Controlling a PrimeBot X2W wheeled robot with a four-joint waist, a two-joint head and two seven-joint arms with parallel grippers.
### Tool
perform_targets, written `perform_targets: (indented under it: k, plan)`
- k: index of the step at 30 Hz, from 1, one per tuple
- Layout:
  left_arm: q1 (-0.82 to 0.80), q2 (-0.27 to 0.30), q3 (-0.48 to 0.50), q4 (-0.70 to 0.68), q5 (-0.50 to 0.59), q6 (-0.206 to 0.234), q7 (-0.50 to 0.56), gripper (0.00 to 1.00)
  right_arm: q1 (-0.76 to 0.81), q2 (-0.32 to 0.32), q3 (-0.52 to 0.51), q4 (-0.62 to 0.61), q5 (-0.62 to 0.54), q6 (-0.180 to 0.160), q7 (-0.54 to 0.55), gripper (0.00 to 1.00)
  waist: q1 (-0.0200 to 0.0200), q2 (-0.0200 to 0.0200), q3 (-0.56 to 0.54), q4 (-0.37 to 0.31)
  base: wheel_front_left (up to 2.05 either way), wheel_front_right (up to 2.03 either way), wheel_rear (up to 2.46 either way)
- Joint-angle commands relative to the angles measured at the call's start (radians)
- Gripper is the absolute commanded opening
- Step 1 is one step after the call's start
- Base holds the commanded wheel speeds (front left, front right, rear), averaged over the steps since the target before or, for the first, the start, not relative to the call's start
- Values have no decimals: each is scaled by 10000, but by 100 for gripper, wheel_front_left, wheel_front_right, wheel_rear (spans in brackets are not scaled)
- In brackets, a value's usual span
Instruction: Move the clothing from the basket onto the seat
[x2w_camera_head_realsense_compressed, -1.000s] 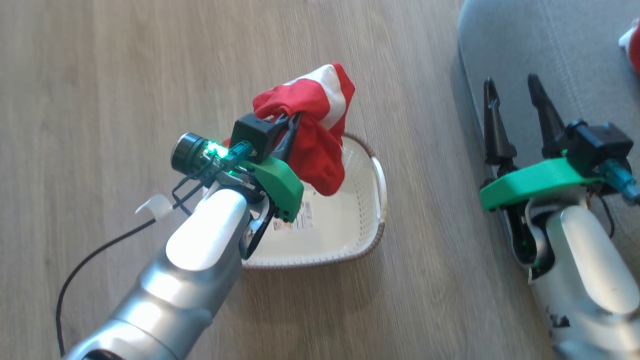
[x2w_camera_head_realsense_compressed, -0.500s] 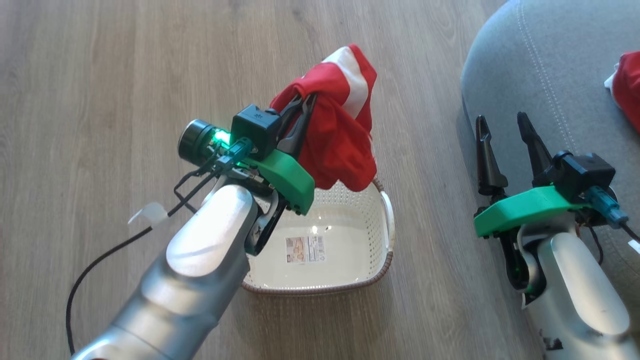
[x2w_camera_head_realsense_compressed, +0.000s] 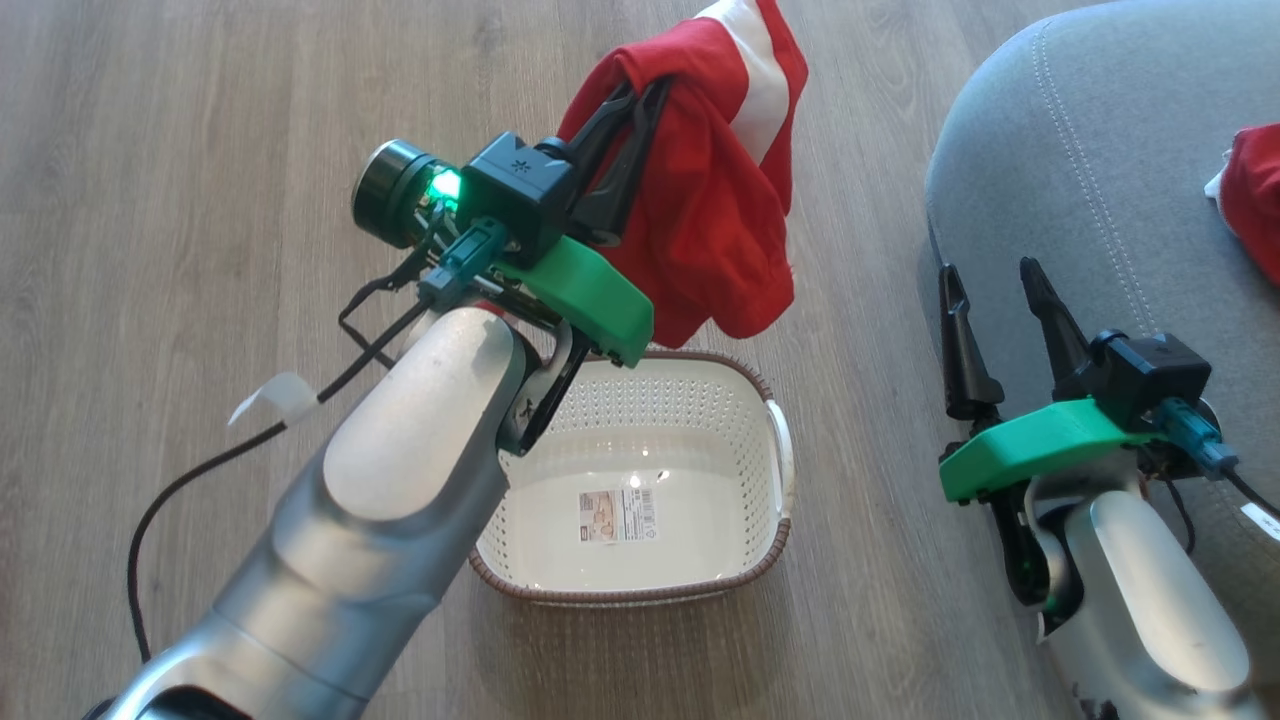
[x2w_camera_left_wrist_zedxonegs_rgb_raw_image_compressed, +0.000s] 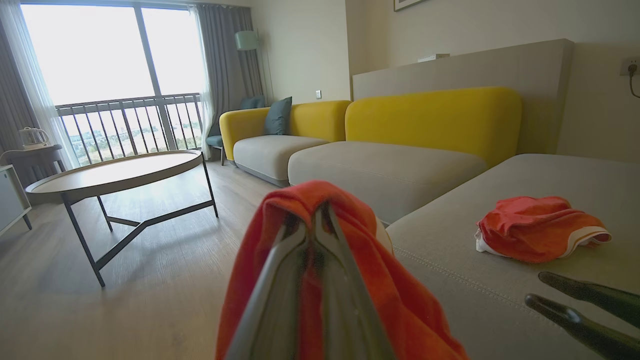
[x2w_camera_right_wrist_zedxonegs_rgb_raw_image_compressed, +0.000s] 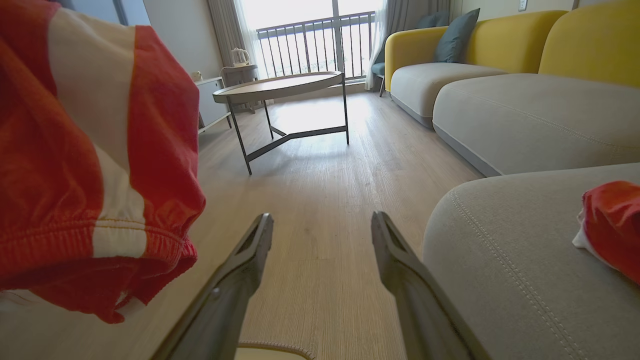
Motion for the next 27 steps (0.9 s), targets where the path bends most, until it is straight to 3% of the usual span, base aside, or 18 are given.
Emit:
perform_targets:
  k: [1, 10, 16, 27]
  plan:
    - [-500, 73, 340, -390, 93, 101, -49, 0, -3, 51, 224, -287, -41, 69, -48, 100, 1, -1, -2, -1, 0, 0, 0]
    - [-411, 69, 73, -533, 52, 103, -49, 0, -684, -33, 1517, -1590, 117, 69, -48, 100, 1, -1, 99, 52, 0, 0, 0]
    - [-404, 65, -118, -535, -32, 141, -49, 0, -1552, -155, 2739, -1646, 211, 69, -48, 100, 1, -1, 227, 131, 0, 0, 0]
    - [-553, 62, -1008, -903, -592, 338, -49, 0, -3465, 90, 4585, 814, 425, 69, -48, 100, 1, -1, 364, 665, 0, 0, 0]
